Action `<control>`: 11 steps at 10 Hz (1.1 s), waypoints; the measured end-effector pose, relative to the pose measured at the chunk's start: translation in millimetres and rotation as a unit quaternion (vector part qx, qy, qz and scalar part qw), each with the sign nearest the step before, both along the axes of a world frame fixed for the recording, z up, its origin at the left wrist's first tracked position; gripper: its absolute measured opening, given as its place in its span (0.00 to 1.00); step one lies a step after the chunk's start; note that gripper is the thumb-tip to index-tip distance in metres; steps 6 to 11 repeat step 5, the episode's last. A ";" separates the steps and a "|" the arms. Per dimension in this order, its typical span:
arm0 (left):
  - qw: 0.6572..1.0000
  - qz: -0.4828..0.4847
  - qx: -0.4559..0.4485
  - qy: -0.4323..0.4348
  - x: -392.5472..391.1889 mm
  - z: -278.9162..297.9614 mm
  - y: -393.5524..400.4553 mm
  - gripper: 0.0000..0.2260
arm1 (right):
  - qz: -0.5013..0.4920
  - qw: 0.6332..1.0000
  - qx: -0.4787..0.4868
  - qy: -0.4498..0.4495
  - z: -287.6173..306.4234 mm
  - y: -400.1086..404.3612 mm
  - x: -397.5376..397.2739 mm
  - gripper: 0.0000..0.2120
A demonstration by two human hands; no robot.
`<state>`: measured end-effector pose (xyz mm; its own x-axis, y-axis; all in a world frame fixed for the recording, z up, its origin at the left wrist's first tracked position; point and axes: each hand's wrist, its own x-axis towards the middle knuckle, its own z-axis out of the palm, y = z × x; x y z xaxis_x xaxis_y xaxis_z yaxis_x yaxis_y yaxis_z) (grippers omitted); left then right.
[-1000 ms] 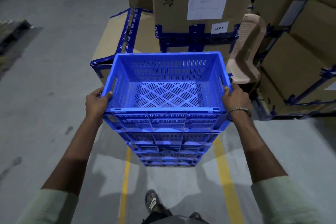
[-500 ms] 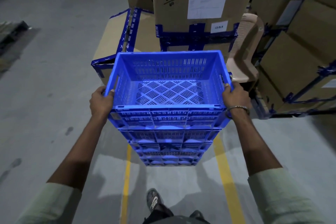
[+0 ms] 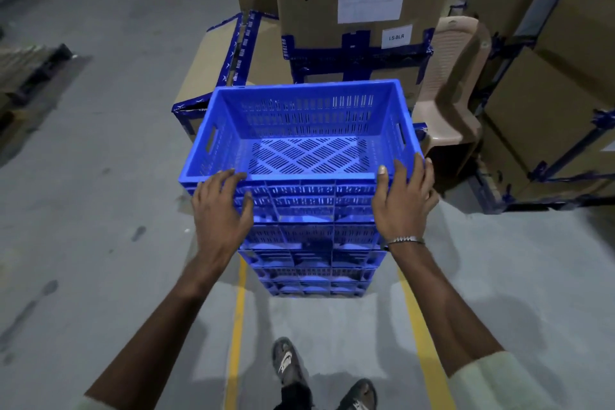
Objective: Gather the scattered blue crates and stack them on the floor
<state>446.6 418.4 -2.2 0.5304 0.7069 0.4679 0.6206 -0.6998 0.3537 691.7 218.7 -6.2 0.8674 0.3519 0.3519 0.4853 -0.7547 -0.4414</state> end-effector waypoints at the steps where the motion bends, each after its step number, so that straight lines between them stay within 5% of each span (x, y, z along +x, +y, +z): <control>1: 0.999 -0.018 -0.021 0.040 -12.8 6.7 -7.8 0.22 | 0.023 0.999 -0.012 0.024 3.5 -9.2 -3.6 0.25; 4: 0.989 -0.137 0.050 0.025 -28.7 73.3 -41.7 0.26 | 0.061 0.998 0.011 -0.006 75.9 -56.1 -59.9 0.28; 5: 0.980 -0.177 0.093 -0.005 -49.0 100.7 -55.4 0.27 | 0.047 0.995 0.031 -0.087 111.9 -72.4 -91.4 0.26; 11: 0.980 -0.177 0.093 -0.005 -49.0 100.7 -55.4 0.27 | 0.047 0.995 0.031 -0.087 111.9 -72.4 -91.4 0.26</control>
